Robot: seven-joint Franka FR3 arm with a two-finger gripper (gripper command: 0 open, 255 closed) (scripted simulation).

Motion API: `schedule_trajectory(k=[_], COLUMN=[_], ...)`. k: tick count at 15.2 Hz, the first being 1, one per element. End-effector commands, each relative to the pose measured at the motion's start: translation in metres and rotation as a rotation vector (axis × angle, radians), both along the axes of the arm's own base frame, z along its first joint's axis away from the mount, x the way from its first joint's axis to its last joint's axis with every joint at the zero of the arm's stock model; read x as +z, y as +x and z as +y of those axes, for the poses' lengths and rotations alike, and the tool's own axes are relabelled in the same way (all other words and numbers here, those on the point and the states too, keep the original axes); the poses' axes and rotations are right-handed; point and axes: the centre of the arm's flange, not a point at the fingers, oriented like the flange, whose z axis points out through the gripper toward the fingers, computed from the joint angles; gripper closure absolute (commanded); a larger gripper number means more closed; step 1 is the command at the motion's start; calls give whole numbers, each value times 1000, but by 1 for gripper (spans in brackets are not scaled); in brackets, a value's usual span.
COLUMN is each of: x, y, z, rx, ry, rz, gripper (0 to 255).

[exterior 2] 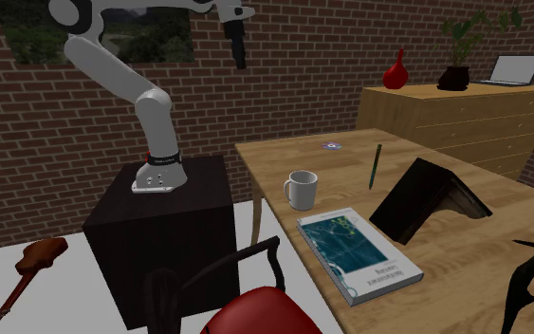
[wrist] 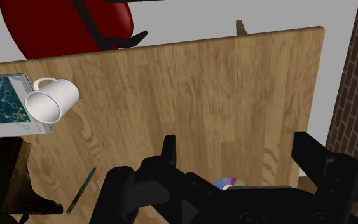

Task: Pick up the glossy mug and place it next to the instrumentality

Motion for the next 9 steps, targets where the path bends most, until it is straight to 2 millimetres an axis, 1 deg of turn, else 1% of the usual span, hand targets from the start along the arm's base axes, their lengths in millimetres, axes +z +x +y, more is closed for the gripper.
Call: schedule_trajectory(k=[1,9], x=[0,-59], y=[0,44], z=[0,-77], rx=[0,-37], ry=[0,1], rz=[0,40], gripper=[0,0])
